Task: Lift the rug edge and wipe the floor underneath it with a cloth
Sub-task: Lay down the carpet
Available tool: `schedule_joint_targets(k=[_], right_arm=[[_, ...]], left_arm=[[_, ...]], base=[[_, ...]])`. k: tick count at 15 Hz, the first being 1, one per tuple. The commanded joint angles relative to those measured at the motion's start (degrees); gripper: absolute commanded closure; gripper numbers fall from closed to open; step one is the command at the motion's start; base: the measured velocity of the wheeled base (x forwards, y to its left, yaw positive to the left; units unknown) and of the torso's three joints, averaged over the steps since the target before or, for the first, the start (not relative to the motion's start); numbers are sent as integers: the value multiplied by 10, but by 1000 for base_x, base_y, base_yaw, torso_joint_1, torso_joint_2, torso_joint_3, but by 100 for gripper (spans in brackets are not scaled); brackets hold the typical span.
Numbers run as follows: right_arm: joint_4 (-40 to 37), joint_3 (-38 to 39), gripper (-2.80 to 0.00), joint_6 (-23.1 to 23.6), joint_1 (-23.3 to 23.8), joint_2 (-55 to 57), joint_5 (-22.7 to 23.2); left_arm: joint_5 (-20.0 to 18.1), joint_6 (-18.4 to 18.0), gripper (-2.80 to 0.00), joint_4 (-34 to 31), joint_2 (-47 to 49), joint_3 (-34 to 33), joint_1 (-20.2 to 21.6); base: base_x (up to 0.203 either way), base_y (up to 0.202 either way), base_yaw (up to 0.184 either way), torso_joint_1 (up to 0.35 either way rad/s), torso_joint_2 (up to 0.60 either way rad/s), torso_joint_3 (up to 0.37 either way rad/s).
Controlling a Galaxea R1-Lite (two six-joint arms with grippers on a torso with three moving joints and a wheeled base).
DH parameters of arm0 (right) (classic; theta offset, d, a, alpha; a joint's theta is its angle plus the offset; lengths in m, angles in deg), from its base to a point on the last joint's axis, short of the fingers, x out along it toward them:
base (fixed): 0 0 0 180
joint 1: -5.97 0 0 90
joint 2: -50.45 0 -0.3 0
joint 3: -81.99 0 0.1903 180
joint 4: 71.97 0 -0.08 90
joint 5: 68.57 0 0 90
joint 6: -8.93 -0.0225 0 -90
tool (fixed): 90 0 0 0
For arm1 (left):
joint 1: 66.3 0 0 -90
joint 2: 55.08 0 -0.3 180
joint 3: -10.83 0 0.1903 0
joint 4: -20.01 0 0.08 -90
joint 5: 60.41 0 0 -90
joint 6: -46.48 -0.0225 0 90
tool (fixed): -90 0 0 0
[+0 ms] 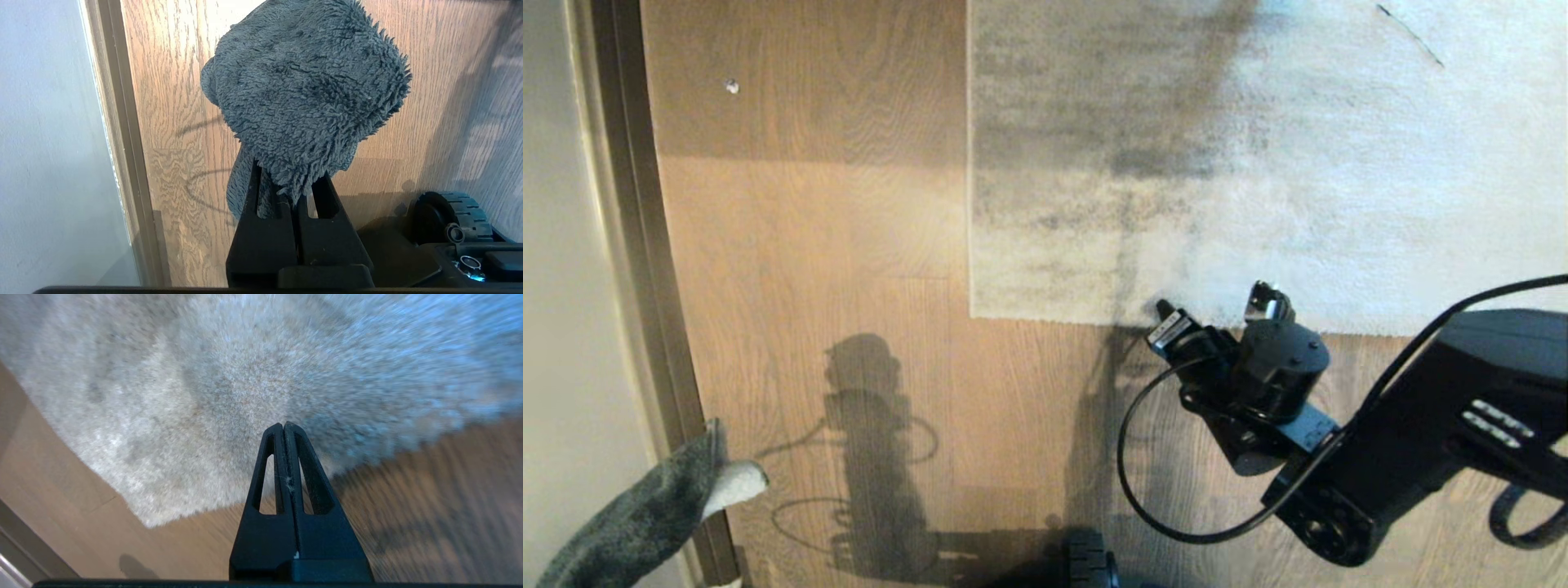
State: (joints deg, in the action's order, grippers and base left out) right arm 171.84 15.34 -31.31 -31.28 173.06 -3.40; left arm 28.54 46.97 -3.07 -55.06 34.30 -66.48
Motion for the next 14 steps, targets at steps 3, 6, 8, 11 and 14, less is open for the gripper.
schedule_joint_targets(k=[3, 6, 8, 11, 14], right_arm=[[25, -82, 0, -1, -1, 78, -1], [25, -90, 0, -2, 0, 97, -1], [25, -91, 0, -2, 0, 105, -3], [25, -78, 0, -2, -1, 78, -1], [26, -27, 0, -2, -1, 7, 1]], left_arm=[[0, 0, 0, 1, 0, 0, 0], [0, 0, 0, 1, 0, 0, 0], [0, 0, 0, 1, 0, 0, 0], [0, 0, 0, 1, 0, 0, 0], [0, 0, 0, 1, 0, 0, 0]], base=[[0, 0, 0, 0, 0, 0], [0, 0, 0, 0, 0, 0], [0, 0, 0, 0, 0, 0], [0, 0, 0, 0, 0, 0], [0, 0, 0, 0, 0, 0]])
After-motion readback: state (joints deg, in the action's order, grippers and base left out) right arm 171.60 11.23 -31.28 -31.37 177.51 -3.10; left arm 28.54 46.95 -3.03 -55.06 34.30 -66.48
